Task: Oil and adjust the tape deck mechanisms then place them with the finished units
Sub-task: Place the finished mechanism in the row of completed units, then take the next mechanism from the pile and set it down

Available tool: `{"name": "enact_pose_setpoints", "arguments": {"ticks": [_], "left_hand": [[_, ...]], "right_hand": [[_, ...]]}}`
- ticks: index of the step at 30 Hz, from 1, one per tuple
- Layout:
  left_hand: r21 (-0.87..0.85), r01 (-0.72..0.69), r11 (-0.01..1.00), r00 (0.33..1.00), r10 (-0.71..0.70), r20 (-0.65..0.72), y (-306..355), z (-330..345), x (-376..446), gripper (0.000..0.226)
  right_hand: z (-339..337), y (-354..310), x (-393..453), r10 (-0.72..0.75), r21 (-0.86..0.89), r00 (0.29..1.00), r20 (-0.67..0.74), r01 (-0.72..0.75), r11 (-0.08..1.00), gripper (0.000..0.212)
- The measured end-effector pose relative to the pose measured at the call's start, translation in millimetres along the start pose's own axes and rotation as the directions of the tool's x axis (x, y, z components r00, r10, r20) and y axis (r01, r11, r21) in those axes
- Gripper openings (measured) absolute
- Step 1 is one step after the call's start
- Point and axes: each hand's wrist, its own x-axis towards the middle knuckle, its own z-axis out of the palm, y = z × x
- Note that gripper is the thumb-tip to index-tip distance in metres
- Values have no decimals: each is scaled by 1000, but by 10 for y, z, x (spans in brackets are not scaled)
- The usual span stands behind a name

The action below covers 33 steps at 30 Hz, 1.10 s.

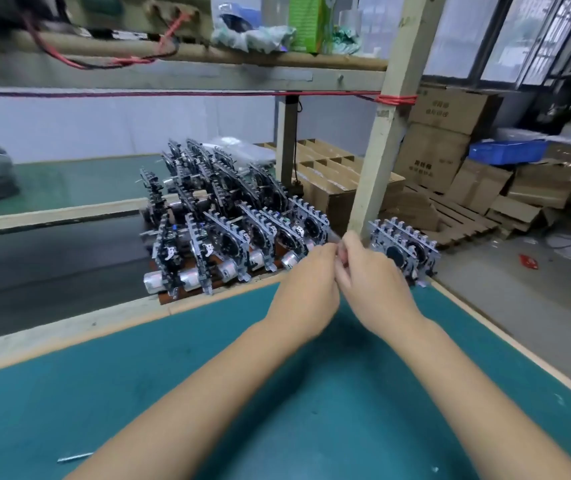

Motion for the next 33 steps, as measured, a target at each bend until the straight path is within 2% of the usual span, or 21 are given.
{"name": "enact_pose_setpoints", "arguments": {"ticks": [3,6,10,15,18,21,24,26,28,31,33], "left_hand": [[18,62,998,994,-61,-93,-148,-438,-747,23],[58,209,976,967,-198,-159,-296,-909,-1571,24],[132,420,898,887,-375,-271,-570,-1482,-2692,16],[140,614,777,753,-522,-402,-833,-1873,-3638,23],[184,687,703,711,-598,-370,-912,-2093,-3978,9],[413,716,564,698,-608,-379,-915,-2416,-4265,16],[573,698,430,714,-478,-511,-795,-2806,-4538,15],[586,756,291,654,-351,-670,-744,-3031,-4750,14],[523,837,163,546,-312,-777,-699,-3204,-4937,13],[393,917,74,388,-405,-828,-710,-3331,-5150,20],[394,919,-5,338,-503,-795,-743,-3345,-5234,30]], "right_hand": [[69,-689,-293,-91,185,994,68,77,980,18],[192,-1426,-623,-233,328,965,122,182,927,19],[441,-2393,-1098,-412,513,884,219,255,820,22],[849,-3331,-1581,-545,599,788,287,296,744,21],[1028,-3680,-1763,-564,578,751,343,305,757,20],[1090,-3978,-1923,-603,596,713,358,323,736,18],[1065,-4356,-2027,-674,665,662,328,345,663,12],[1034,-4635,-2050,-738,725,609,291,363,585,16],[1014,-4907,-2047,-815,750,537,217,443,492,26],[1020,-5246,-2013,-887,702,452,94,601,381,40],[1036,-5408,-1979,-926,634,368,84,697,335,46]]}}
